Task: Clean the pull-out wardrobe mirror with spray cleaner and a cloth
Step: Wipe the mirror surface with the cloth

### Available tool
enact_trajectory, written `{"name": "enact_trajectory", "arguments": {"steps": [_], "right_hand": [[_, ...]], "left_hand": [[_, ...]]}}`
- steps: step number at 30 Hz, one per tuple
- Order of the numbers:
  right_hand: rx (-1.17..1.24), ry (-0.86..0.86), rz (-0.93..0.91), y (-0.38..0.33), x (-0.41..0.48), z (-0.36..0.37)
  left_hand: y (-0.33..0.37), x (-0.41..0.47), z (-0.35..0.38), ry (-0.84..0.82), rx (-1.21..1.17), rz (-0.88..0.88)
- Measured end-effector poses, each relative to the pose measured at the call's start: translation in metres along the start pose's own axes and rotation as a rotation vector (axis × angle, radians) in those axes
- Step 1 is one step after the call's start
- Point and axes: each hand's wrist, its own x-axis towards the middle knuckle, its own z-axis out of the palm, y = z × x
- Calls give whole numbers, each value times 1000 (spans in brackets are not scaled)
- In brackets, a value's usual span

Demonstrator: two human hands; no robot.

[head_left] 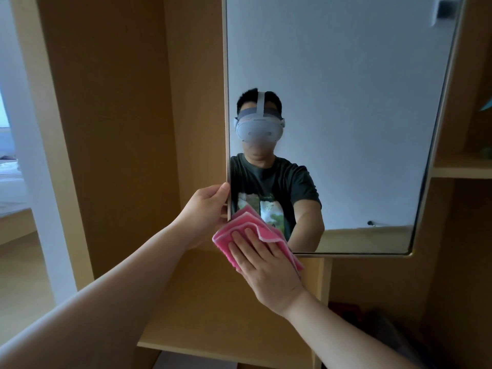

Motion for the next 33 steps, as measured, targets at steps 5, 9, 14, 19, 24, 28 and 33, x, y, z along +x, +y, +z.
{"name": "enact_trajectory", "arguments": {"steps": [5, 9, 14, 19, 24, 28, 33], "right_hand": [[102, 35, -86, 7, -4, -16], [219, 90, -164, 17, -6, -28], [475, 194, -58, 47, 16, -60], [634, 164, 180, 90, 71, -108], [796, 164, 286, 142, 147, -163], [856, 191, 313, 196, 215, -212], [925, 128, 332, 269, 304, -289]], "left_hand": [[0, 1, 3, 37, 11, 11], [1, 1, 3, 53, 44, 43], [27, 9, -4, 185, 169, 218], [90, 12, -10, 306, 179, 483], [179, 25, -33, 61, 340, 551], [260, 50, -55, -264, 375, 432], [380, 90, -75, -257, 533, 414]]}}
